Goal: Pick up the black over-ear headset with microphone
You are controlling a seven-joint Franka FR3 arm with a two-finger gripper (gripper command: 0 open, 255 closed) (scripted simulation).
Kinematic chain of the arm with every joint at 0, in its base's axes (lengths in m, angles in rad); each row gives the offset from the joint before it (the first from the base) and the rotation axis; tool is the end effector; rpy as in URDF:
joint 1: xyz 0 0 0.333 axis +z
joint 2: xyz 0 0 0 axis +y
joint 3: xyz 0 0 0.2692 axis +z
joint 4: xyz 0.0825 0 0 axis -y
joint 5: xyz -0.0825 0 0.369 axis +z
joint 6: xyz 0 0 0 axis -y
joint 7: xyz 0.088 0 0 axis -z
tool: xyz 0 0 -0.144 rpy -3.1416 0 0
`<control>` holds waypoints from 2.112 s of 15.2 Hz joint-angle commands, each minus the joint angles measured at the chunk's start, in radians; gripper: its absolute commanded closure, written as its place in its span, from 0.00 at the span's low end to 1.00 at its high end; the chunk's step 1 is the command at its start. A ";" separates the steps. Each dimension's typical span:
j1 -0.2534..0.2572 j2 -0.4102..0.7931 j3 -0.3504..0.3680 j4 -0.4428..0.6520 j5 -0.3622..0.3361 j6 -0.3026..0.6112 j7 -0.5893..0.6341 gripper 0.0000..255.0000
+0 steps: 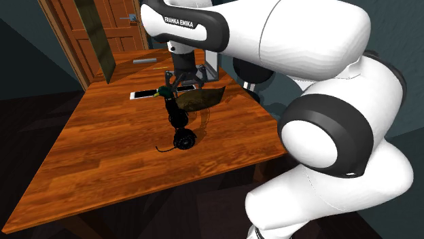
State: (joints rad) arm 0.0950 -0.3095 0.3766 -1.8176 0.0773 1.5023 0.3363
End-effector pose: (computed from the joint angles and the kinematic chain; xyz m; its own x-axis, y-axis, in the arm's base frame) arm 0.3891 0.2324 0.5640 0.9925 0.1212 -0.0134 0.1216 -0.9917 0.0418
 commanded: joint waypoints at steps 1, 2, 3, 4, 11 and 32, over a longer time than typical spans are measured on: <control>0.009 0.069 0.043 0.085 -0.015 -0.020 0.059 0.00; 0.014 0.101 0.061 0.124 -0.025 -0.030 0.083 0.00; 0.015 0.096 0.060 0.105 -0.023 -0.016 0.082 0.00; 0.016 0.091 0.059 0.087 -0.021 -0.002 0.081 0.00; 0.019 0.070 0.057 -0.010 -0.013 0.075 0.076 0.00; 0.010 0.120 0.067 0.191 -0.032 -0.079 0.088 1.00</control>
State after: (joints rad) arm 0.1045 -0.1952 0.4416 -1.6462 0.0477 1.4372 0.4213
